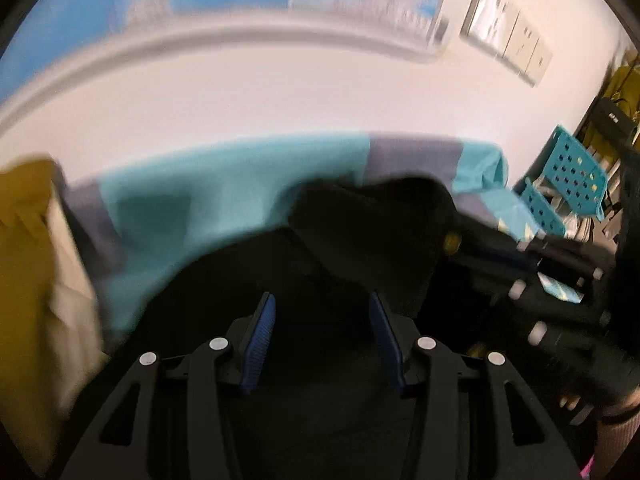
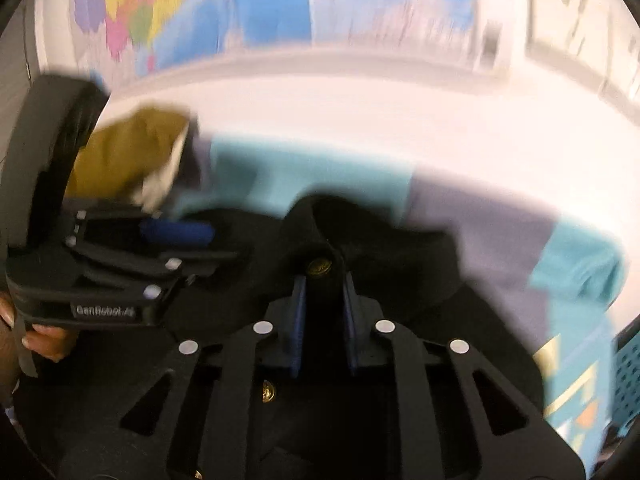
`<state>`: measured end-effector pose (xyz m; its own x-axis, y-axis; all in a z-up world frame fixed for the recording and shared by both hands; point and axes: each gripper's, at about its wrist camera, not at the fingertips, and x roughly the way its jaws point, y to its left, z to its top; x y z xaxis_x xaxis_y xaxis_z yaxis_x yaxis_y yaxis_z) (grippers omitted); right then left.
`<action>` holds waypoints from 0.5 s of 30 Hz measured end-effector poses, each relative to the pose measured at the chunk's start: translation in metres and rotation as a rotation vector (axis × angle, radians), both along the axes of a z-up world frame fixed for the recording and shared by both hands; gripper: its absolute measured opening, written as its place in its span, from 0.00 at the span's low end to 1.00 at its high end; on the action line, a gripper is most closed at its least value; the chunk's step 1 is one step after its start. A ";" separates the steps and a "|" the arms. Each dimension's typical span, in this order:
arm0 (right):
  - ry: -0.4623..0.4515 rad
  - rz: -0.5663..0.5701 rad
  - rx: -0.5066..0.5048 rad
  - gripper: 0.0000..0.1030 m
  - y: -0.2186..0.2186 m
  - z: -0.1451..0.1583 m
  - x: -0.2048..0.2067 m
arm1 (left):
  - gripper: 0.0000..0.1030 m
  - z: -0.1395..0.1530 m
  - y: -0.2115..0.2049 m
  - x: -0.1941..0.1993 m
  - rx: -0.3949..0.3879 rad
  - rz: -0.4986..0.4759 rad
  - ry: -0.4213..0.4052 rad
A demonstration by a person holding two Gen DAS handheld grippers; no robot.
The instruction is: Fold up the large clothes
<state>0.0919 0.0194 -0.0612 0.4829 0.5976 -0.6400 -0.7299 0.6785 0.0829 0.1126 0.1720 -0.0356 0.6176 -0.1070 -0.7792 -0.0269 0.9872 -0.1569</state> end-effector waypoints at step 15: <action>0.104 -0.018 0.028 0.59 -0.036 0.004 0.003 | 0.62 -0.003 -0.014 -0.055 0.177 -0.098 0.008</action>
